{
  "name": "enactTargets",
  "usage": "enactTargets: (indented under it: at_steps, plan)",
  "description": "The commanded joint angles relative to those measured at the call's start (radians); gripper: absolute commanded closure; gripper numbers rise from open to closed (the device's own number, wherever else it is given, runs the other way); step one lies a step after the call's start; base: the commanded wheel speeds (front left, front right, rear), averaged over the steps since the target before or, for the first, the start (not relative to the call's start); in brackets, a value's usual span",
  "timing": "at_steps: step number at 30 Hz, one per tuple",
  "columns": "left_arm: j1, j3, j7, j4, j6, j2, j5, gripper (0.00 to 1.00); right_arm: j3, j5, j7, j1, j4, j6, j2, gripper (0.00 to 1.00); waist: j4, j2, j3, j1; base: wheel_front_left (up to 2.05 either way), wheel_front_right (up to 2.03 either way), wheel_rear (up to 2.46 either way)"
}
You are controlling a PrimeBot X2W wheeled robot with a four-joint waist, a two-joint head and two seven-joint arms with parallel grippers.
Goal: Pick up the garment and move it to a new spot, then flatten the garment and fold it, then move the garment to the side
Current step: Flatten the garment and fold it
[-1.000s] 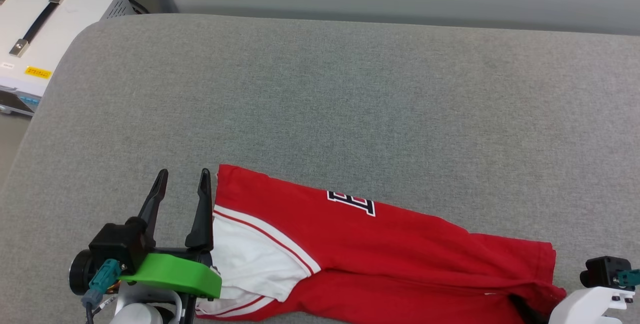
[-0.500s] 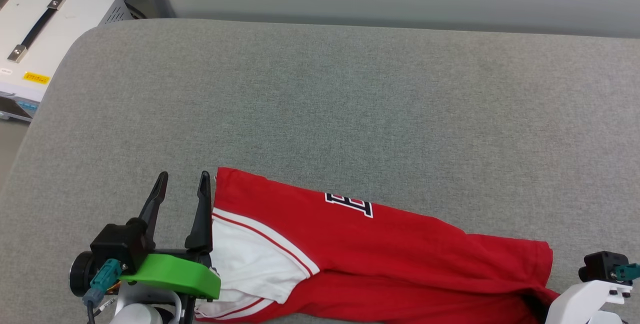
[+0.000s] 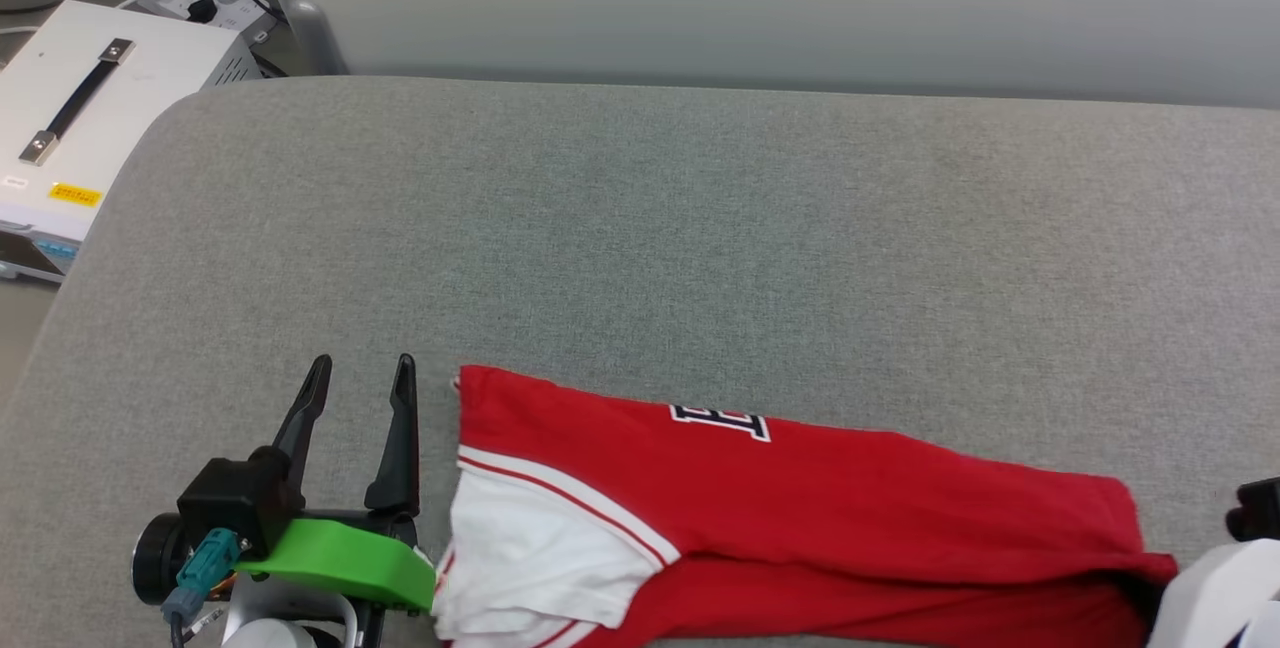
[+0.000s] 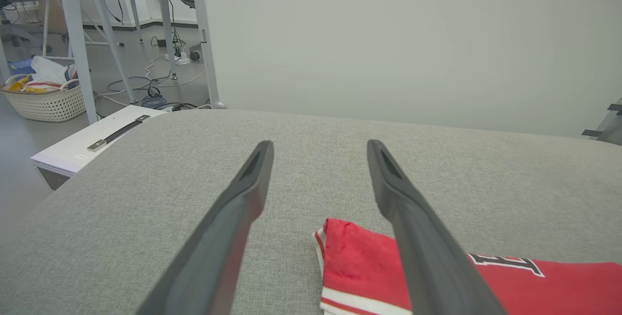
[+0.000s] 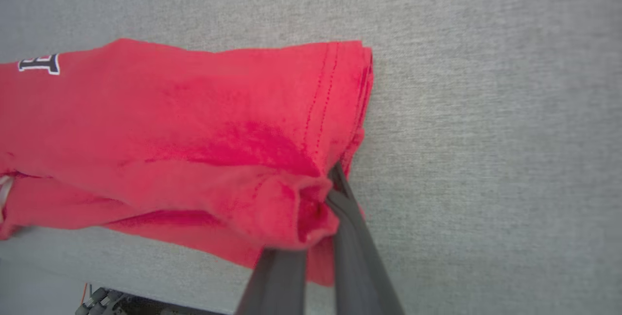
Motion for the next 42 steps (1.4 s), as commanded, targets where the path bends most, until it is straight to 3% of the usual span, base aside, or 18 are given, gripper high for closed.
enactTargets:
  at_steps: [1,8,15,21,27,34,42]
  plan:
    - [0.015,0.001,0.002,-0.003,0.008,0.008,0.012,0.0,-0.032,-0.005,0.01,0.007,-0.009,0.0,-0.015,1.0,-0.005,-0.0001,-0.006,-0.0001,0.0,0.0,0.0]
    - [0.027,-0.007,0.013,-0.005,0.015,0.013,0.014,0.0,-0.176,-0.005,0.068,0.019,-0.029,0.0,-0.044,1.0,-0.012,-0.0001,-0.026,-0.0001,0.0,0.0,0.0]
    - [0.028,-0.018,0.016,-0.005,0.014,0.011,0.012,0.0,-0.152,0.108,0.121,0.008,-0.094,0.0,-0.003,1.0,-0.005,-0.0001,-0.04,-0.0001,0.0,0.0,0.0]
    - [0.022,-0.027,0.019,-0.004,0.01,0.012,0.011,0.0,-0.061,0.342,0.163,-0.001,-0.126,0.0,0.069,1.0,0.012,-0.0001,-0.055,-0.0001,0.0,0.0,0.0]
    - [0.013,-0.036,0.029,-0.007,0.006,0.016,0.012,0.0,0.047,0.559,0.155,-0.039,-0.064,0.0,0.116,1.0,0.034,-0.0001,-0.059,-0.0001,0.0,0.0,0.0]
    - [-0.01,-0.049,0.042,-0.006,0.001,0.018,0.016,0.0,0.213,0.677,0.062,-0.125,0.057,0.0,0.127,1.0,0.07,-0.0001,-0.03,-0.0001,0.0,0.0,0.0]
    - [-0.056,-0.059,0.038,0.003,-0.012,0.008,0.02,0.0,0.483,0.794,-0.102,-0.256,0.186,0.0,0.128,1.0,0.111,-0.0001,0.04,-0.0001,0.0,0.0,0.0]
